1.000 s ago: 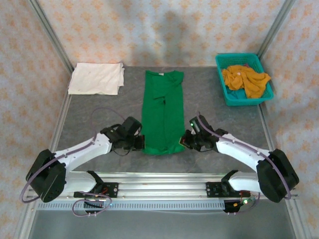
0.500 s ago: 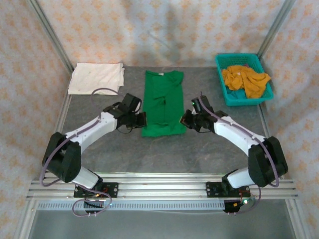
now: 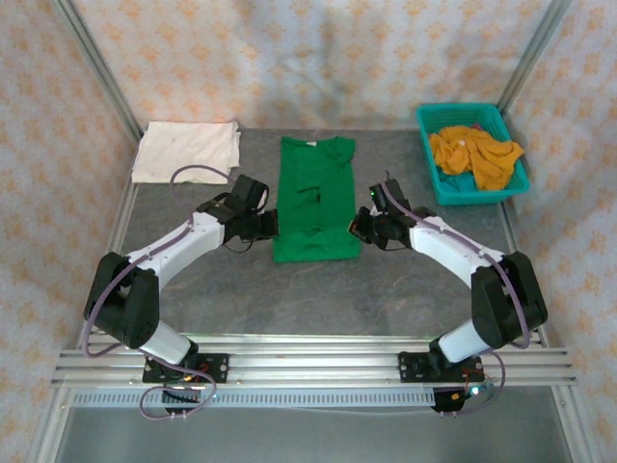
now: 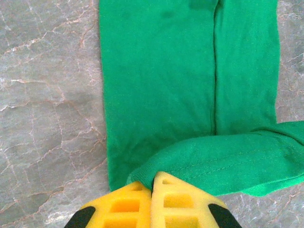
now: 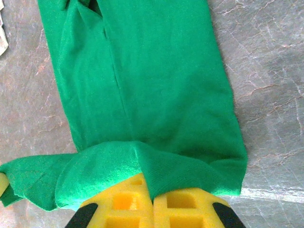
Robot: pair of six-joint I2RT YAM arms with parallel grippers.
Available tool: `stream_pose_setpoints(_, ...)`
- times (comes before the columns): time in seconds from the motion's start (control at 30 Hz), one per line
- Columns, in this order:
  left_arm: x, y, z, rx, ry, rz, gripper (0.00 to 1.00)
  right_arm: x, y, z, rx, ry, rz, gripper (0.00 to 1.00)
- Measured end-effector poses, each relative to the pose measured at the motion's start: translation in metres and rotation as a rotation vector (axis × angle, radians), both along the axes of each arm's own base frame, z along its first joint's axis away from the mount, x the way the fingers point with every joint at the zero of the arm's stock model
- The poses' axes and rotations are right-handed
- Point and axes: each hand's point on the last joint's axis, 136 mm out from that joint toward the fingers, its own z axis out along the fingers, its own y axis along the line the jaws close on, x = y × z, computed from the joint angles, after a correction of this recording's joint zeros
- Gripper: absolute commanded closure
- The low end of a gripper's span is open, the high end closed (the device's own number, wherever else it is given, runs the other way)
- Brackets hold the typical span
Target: Fold and stack the t-shirts
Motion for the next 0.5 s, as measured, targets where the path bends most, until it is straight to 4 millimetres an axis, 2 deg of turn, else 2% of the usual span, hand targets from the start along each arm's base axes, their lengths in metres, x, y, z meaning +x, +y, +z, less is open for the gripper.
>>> stream_pose_setpoints(0.5, 0.006, 0.000, -0.002, 0.021, -0.026, -0.022, 1.00, 0.020, 0.003, 0.002, -0.008, -0.045, -0.019, 1.00)
